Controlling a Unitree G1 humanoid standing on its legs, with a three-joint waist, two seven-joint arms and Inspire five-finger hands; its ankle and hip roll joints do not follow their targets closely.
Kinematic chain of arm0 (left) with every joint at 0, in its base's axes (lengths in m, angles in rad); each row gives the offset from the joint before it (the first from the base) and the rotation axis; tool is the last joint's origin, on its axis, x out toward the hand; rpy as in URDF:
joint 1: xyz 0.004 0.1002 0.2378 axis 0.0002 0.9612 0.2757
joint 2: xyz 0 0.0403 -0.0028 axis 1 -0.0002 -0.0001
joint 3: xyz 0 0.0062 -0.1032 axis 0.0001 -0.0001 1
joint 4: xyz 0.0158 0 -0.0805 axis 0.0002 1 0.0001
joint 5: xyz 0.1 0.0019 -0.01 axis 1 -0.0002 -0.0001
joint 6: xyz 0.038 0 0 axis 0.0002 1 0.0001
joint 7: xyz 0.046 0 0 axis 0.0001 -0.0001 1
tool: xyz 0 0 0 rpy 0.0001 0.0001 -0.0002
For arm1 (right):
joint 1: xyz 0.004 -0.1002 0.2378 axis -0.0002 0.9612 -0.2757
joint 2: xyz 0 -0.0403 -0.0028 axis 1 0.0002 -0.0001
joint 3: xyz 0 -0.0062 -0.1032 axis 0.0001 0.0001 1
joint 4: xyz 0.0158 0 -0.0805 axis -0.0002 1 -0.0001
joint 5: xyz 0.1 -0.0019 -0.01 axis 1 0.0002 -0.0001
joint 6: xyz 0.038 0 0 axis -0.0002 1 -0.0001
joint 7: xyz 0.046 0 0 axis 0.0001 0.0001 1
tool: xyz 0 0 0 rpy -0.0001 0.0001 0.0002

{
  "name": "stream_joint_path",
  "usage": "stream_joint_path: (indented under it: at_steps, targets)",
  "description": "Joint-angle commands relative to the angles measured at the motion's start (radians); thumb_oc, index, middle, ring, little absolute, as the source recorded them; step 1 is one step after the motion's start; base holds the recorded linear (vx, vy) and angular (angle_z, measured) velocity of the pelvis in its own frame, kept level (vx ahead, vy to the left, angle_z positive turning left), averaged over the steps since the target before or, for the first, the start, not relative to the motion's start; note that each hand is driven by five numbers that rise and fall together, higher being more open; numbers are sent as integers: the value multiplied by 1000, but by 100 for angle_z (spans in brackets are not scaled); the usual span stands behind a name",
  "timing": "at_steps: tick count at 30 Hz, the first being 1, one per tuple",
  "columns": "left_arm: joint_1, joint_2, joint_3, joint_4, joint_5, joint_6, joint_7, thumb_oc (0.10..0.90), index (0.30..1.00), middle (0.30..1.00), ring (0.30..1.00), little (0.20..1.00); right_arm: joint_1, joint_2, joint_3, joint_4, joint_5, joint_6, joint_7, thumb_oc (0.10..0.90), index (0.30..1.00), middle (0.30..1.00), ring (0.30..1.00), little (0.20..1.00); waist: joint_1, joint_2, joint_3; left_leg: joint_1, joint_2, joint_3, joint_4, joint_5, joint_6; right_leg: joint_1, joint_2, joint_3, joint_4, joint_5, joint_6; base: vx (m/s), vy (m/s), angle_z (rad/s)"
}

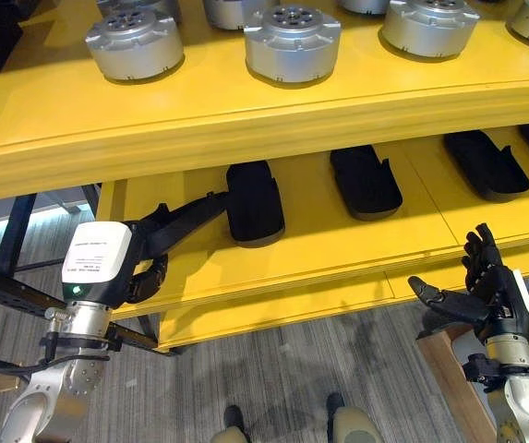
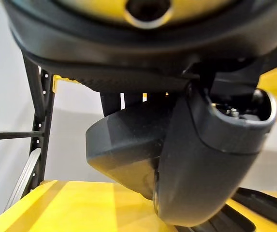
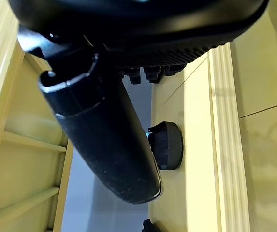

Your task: Move parts from the plastic box to the shelf.

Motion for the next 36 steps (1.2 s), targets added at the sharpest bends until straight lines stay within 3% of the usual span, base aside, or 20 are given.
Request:
stream_joint_path:
  at_steps: [1, 14, 30, 36]
  targets:
    - [-129, 30, 95, -61, 8, 10, 128, 400, 300, 300, 300, 300, -87, -40, -66, -76, 21, -92, -21, 900, 1000, 1000, 1000, 1000, -21, -42, -55, -46, 83, 39, 169, -103, 0, 57, -48, 42, -37, -35, 15, 0, 0, 0]
    - [-149, 21, 133, -43, 25, 42, 172, 400, 300, 300, 300, 300, -93, -19, -63, -74, 15, -93, -34, 900, 1000, 1000, 1000, 1000, -6, -79, -70, -39, 97, 53, 191, -127, 6, 69, -34, 58, -49, -30, 18, 3, 0, 0]
    - [-178, -8, 190, -40, 37, 79, 242, 400, 300, 300, 300, 300, -74, -3, -69, -85, 3, -91, -33, 900, 1000, 1000, 1000, 1000, -19, -83, -97, 3, 112, 80, 162, -123, 5, 74, -17, 77, -51, -33, 16, 5, -10, -3]
    - [-195, 6, 165, 12, 57, 108, 229, 400, 300, 300, 300, 300, -71, 2, -62, -77, -2, -82, -27, 900, 1000, 1000, 1000, 1000, -24, -87, -101, 19, 116, 91, 147, -117, 7, 75, -13, 81, -52, -31, 17, -2, -16, -8]
